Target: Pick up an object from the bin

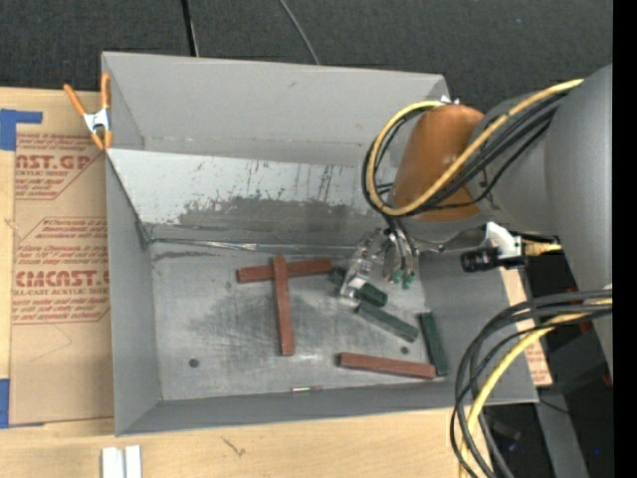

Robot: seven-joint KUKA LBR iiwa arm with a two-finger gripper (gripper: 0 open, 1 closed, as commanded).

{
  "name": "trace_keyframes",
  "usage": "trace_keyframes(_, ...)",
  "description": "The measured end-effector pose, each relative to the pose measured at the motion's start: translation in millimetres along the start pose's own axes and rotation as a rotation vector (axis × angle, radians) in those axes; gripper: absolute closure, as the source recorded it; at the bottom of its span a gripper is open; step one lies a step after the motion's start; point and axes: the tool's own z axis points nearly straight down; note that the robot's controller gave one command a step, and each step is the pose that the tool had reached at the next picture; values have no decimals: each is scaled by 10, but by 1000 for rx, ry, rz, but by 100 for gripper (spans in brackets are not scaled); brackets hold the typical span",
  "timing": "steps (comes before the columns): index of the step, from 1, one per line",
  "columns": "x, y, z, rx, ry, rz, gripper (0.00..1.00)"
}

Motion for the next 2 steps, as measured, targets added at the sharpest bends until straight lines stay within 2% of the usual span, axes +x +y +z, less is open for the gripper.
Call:
trace_keyframes(1, -21, 9, -252, -2, -9, 0, 100)
trace_keyframes(2, 7, 2, -456, 1, 0, 0, 100)
